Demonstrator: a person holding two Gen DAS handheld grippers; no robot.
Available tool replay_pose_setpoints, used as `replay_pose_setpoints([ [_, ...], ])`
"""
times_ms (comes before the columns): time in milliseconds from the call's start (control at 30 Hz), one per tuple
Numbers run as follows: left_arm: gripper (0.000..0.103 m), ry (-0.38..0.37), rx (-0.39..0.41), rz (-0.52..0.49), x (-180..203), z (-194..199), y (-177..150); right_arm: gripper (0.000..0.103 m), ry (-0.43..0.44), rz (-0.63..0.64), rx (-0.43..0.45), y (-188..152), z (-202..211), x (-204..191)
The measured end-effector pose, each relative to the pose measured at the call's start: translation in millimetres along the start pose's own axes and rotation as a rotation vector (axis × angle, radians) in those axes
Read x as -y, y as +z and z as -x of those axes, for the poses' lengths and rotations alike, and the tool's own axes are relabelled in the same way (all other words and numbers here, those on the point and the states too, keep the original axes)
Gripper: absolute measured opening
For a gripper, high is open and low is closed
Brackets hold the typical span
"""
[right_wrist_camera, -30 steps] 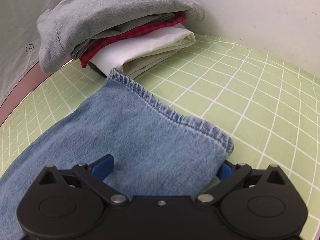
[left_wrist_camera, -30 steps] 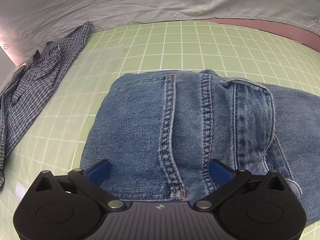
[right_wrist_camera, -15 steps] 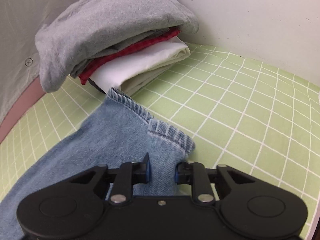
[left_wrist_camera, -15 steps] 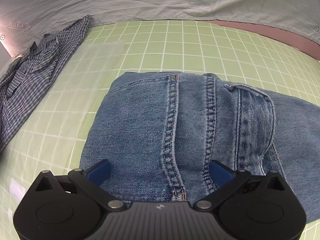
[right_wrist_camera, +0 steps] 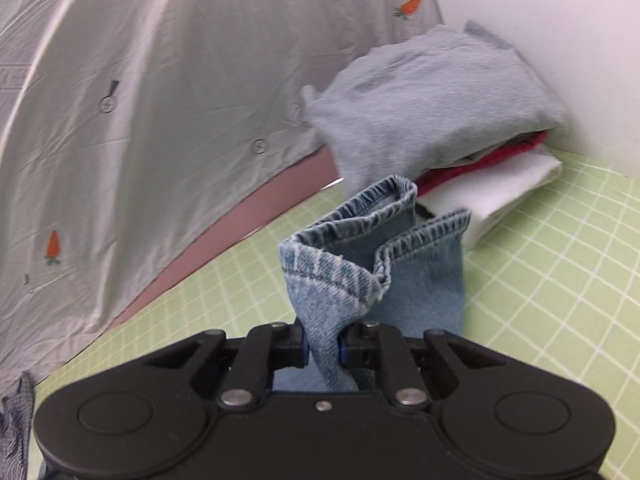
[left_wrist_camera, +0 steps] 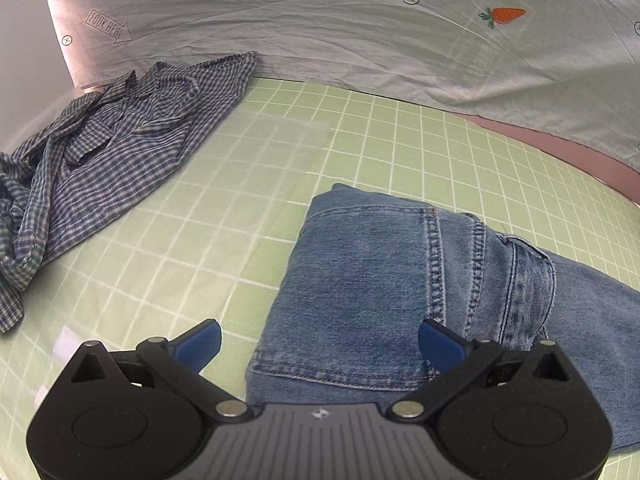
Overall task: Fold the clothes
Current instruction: 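Grasp the leg hem with the right gripper and fold it over the seat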
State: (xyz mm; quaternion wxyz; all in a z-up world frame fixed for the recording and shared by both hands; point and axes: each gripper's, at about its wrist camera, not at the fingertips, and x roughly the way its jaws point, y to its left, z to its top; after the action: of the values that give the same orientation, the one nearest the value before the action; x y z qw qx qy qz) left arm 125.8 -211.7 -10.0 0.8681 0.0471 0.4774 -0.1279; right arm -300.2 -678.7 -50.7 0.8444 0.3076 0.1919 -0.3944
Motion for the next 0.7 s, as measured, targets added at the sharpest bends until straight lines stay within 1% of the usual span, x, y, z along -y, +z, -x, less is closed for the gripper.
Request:
replay_pose_setpoints([
  [133,0.103,-0.001,-0.006,0.016,-13.1,3.4,-7.4,0.014,0.131,0.087,-0.058,-27.6,-2.9,-57.7],
  [233,0.103,-0.004,-0.026,0.027,-19.4,0.1,-12.3,0.014,0.196,0.188,-0.15,-65.4,-7.2,-95.0],
  [300,0.103,-0.013,-0.038,0.022,-20.9,-2.7,-14.5,0.015,0.197,0.264,-0.256,-99.7,-16.9,-112.4],
  [367,0.103,-0.018,-0.039,0.012,-21.3,-4.6,-15.0,0.028,0.142,0.372,-0.349,-131.8,-25.8,-124.0],
  [400,0.103,-0.02,-0.039,0.008,-21.6,-5.7,-14.7,0.028,0.131,0.413,-0.366,-141.0,-26.7,-126.7],
  [433,0.103,-0.022,-0.039,0.004,-21.9,-6.7,-14.5,0.035,0.135,0.425,-0.365,-142.3,-24.9,-128.7],
  [467,0.103,-0.023,-0.039,-0.001,-22.1,-7.8,-14.2,0.045,0.142,0.42,-0.36,-139.5,-22.2,-130.7],
  [500,0.103,-0.025,-0.038,-0.005,-22.4,-8.9,-13.9,0.048,0.15,0.415,-0.355,-136.8,-19.6,-132.6],
  [567,0.103,-0.024,-0.04,-0.009,-23.3,-12.6,-11.6,0.058,0.167,0.396,-0.313,-126.6,-13.2,-136.2],
  [633,0.103,-0.02,-0.049,-0.009,-24.3,-19.6,-7.6,0.06,0.169,0.383,-0.263,-115.1,-8.8,-139.4],
  [700,0.103,-0.018,-0.068,-0.012,-24.5,-28.1,-4.6,0.06,0.139,0.375,-0.235,-108.3,-10.6,-140.8],
])
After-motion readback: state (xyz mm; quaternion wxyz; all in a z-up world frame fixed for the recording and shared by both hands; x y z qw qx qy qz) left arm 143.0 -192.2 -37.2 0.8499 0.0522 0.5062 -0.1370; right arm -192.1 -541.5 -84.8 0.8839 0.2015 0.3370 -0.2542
